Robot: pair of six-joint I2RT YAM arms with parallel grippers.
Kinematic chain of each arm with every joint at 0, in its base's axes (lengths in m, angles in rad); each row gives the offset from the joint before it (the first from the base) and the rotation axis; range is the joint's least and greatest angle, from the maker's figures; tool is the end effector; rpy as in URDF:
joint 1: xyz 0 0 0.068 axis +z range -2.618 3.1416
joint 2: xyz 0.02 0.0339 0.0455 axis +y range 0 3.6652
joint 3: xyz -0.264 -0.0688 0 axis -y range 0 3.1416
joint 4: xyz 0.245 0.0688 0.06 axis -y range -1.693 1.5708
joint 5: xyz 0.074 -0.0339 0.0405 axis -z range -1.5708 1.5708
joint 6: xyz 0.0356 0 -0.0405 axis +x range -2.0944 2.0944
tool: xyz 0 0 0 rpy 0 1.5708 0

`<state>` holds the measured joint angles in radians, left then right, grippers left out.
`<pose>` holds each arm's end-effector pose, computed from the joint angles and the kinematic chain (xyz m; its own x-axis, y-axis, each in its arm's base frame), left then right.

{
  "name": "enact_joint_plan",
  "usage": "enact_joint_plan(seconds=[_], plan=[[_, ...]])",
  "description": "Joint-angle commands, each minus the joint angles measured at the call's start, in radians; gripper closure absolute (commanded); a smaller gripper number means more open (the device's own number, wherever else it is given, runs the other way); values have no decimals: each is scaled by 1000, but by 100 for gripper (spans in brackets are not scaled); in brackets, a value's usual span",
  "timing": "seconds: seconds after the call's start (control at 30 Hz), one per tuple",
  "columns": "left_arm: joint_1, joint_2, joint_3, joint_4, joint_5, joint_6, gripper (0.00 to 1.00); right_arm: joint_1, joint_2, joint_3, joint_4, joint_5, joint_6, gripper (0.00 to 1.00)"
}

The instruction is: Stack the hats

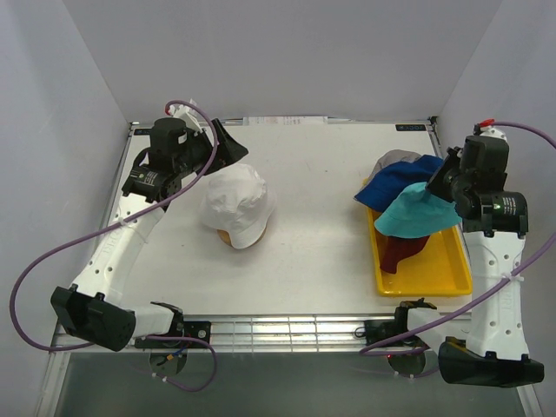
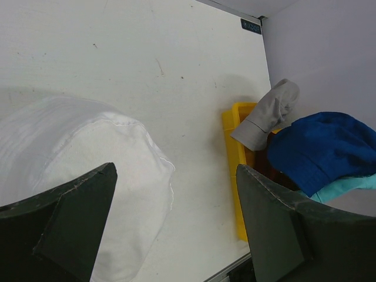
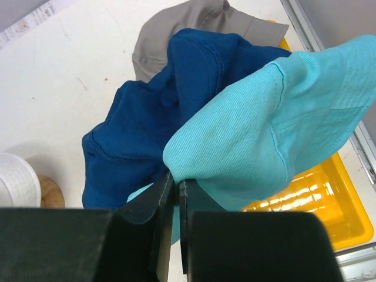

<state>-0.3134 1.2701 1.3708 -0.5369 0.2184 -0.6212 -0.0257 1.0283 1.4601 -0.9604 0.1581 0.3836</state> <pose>0.2622 -0.0931 0.4040 -0.6107 -0.3994 -0.6838 0.1627 0.7818 -0.6020 0.1752 -0.0101 0.4416 -0.4072 0.3802 -0.8305 0.3383 0.9074 0.2495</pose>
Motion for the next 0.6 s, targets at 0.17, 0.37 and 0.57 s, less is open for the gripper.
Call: enact_joint_plan(seconds=[0.17, 0.37, 0.57], plan=[[4, -14, -6, 15, 9, 11, 7, -3, 13, -60, 26, 90, -35, 92], [4, -12, -7, 12, 10, 12, 7, -6, 150, -127, 120, 78, -51, 92], [4, -21, -1, -6, -16, 28, 7, -16, 253, -214, 212, 6, -34, 92]])
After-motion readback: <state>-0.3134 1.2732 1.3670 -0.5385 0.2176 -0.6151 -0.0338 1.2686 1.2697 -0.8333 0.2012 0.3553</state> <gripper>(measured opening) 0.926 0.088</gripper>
